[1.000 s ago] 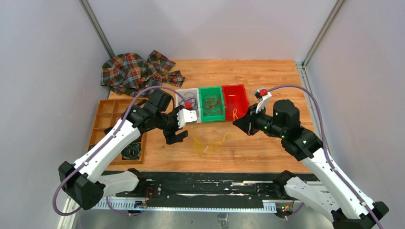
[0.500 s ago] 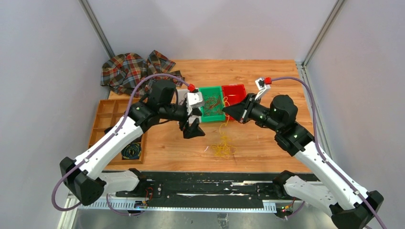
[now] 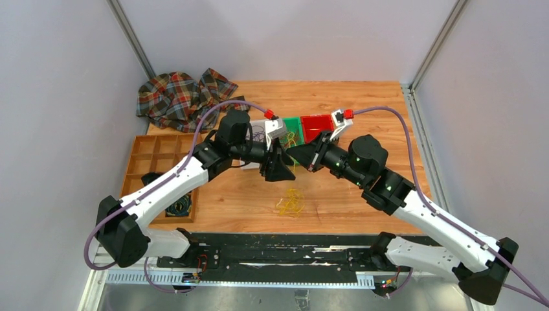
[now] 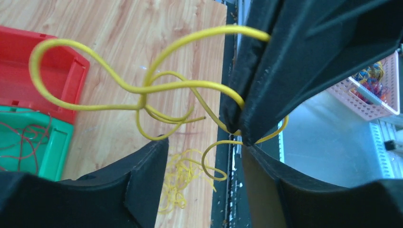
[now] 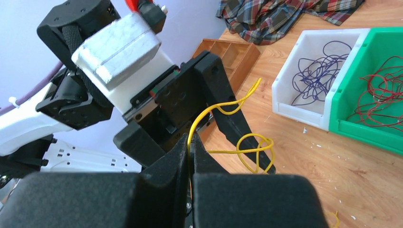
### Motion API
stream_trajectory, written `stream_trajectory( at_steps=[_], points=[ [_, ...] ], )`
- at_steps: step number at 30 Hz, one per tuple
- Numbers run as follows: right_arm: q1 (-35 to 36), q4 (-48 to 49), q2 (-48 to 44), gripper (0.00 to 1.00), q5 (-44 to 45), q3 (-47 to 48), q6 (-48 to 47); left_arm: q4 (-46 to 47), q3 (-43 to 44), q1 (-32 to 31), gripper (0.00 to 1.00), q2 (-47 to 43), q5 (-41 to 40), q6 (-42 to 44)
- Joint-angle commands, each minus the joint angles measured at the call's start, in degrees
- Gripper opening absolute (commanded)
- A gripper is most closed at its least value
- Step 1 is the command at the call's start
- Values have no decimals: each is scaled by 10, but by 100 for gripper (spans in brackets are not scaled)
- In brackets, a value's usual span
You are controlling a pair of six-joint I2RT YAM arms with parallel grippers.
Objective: Untangle the cables
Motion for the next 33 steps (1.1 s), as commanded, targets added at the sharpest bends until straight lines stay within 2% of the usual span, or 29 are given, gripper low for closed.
stream_trajectory(
  at_steps=[1,3,5,8,10,14,15,19,23,25,28,31,33],
  points=[
    [18,32,2,1,61,18,-5,43,-26,-4,51,-10,23,-29],
    [19,30,-12,1,84,9,-6,29,-34,-3,30,-21,24,-18],
    [19,22,-34,1,119,-5,-7,-24,-36,-3,13,-33,16,18],
    [18,9,-68,1,164,-26,-9,-92,-29,-1,2,-48,-5,75],
    [18,-11,-86,7,184,-35,-11,-141,-10,4,1,-56,-22,110],
    [17,-109,-111,35,226,-38,-31,-269,66,8,1,-66,-112,220],
    [17,-138,-118,39,237,-40,-38,-298,83,8,1,-68,-137,249],
    [11,-234,-146,44,255,-52,-77,-381,132,8,1,-76,-213,351],
    [9,-241,-155,54,185,-63,-149,-432,155,8,1,-75,-240,405],
    [7,-248,-132,53,110,-50,-179,-436,158,8,1,-79,-254,422],
    [7,-254,-101,53,51,-32,-196,-438,162,8,1,-82,-277,445],
    [7,-196,-98,56,13,-34,-212,-458,171,7,1,-86,-273,466],
    [8,-131,-96,65,-31,-43,-221,-468,174,7,0,-90,-268,473]
  ],
)
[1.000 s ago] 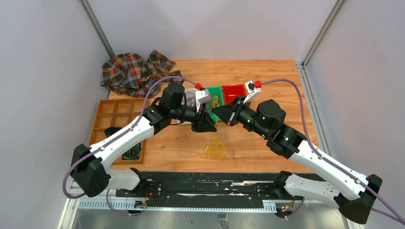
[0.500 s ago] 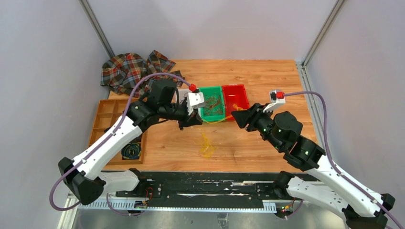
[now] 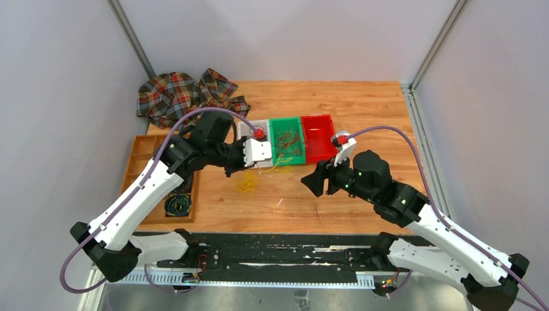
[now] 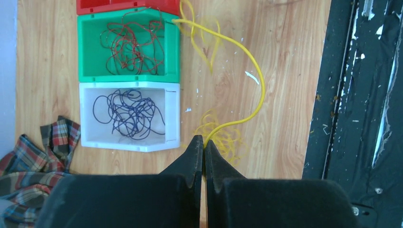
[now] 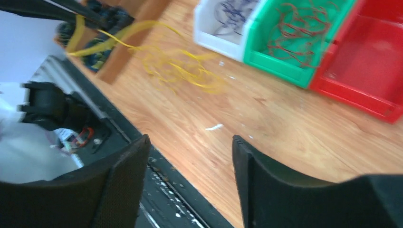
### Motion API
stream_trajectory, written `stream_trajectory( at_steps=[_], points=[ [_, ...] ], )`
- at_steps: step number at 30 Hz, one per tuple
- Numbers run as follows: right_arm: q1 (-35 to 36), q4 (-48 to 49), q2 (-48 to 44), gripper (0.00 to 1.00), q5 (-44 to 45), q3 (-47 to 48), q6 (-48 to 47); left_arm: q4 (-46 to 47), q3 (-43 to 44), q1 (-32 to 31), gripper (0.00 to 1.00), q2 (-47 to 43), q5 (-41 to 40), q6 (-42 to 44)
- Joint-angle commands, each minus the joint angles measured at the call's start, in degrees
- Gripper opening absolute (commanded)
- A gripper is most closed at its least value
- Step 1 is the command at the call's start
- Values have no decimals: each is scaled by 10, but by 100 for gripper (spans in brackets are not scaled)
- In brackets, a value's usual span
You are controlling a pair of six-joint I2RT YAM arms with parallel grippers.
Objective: Untangle the cables
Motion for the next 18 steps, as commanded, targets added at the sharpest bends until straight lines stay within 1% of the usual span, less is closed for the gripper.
stream_trajectory(
  at_steps=[1,3,8,12,15,17,18],
  points=[
    [-1,127,-5,71,-122,3,-50,-35,24,1,0,-19,-7,44],
    [6,180,7,74,-136,-3,-64,-39,25,1,1,-24,-8,47],
    [35,274,50,75,-147,-12,-102,-53,38,0,1,-28,-5,49],
    [77,311,89,76,-104,-9,-144,-63,47,0,0,-29,5,52],
    [108,336,119,77,-93,-1,-173,-73,54,-1,0,-28,12,56],
    [119,342,136,77,-88,6,-187,-79,59,-1,1,-29,16,60],
    [120,346,143,75,-86,8,-189,-81,61,-1,1,-30,18,61]
  ],
)
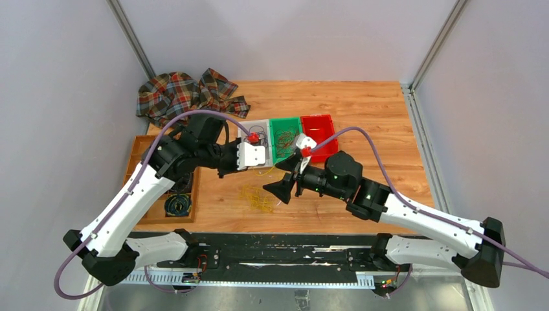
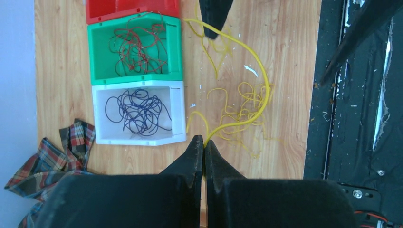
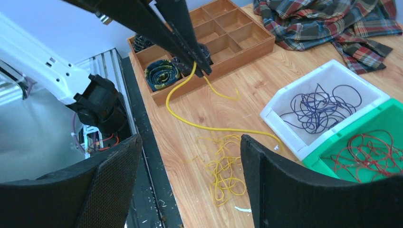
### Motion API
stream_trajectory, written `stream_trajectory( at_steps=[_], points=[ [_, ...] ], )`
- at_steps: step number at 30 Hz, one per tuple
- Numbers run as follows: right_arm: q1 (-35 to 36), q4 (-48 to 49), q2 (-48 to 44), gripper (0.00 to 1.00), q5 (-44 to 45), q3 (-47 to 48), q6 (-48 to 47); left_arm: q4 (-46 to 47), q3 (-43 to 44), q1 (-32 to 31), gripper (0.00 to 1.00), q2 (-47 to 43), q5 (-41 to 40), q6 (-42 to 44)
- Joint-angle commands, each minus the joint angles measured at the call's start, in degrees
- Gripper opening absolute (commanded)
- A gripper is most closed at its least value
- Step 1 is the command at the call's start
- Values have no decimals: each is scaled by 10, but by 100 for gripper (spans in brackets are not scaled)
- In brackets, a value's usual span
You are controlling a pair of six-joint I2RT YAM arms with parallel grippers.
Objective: Untangle the cables
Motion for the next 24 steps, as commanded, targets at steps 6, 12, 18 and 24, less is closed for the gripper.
stream_trajectory(
  at_steps=[6,12,18,24],
  points=[
    [21,84,31,61,50,9,-48,-36,38,-2,1,-15,21,22],
    [24,68,20,58,96,9,-48,-46,49,-3,0,-24,23,24],
    [25,15,13,59,131,32,-68,-50,52,-7,0,-36,30,16],
    [25,7,35,53,129,50,-74,-51,50,-9,1,-36,30,16]
  ],
)
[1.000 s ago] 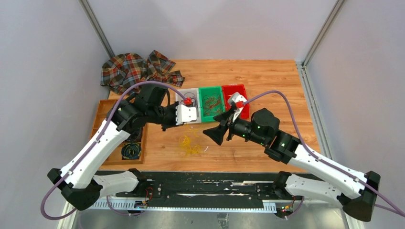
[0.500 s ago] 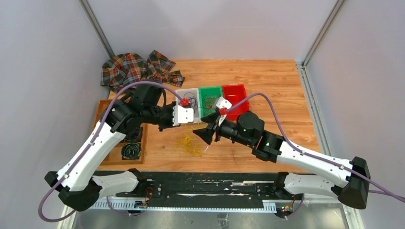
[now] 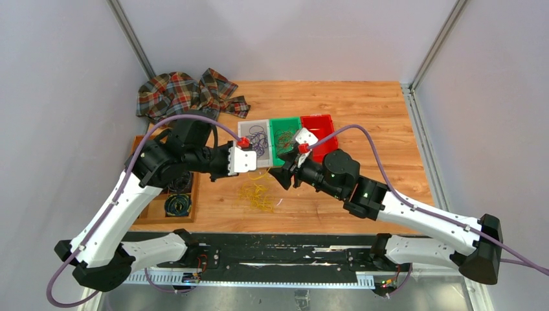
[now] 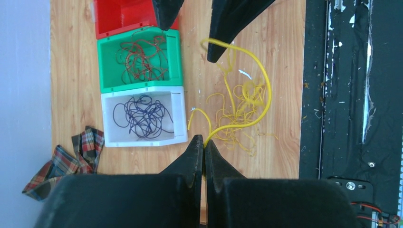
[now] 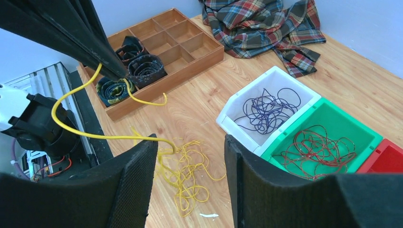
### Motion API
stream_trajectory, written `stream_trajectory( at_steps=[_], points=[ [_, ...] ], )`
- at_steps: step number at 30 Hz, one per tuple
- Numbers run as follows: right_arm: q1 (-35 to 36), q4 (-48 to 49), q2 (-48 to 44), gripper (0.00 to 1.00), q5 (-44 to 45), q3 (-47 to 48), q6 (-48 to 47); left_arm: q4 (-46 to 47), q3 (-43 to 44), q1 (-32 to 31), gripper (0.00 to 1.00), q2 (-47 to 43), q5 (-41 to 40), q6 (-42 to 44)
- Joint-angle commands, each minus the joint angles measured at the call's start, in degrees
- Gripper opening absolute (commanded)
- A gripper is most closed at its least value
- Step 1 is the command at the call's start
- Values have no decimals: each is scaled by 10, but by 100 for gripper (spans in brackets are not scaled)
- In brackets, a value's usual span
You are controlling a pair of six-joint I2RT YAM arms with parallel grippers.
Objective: Untangle the cables
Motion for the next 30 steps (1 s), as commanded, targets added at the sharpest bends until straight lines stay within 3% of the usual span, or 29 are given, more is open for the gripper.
stream_trajectory(
  at_steps=[1,6,16,20,23,26,28,30],
  points=[
    [8,-22,16,51,11,42,-23,-4,12,-4,0,-6,7,0],
    [8,-83,9,45,-35,66,-64,-4,-1,-4,0,-9,-18,21],
    [8,-156,34,50,-168,127,-134,-3,9,-4,0,5,18,-1],
    [8,-146,62,40,-197,144,-124,-3,16,-4,0,5,42,-20],
    [8,-134,71,17,-194,148,-98,-3,20,-4,1,5,48,-36],
    [7,-125,53,3,-160,137,-94,-3,18,-4,1,1,45,-34],
    [4,-121,37,1,-133,123,-91,-2,13,-4,4,1,37,-31],
    [-7,-123,26,1,-125,115,-76,-2,10,-4,15,7,23,-33]
  ],
)
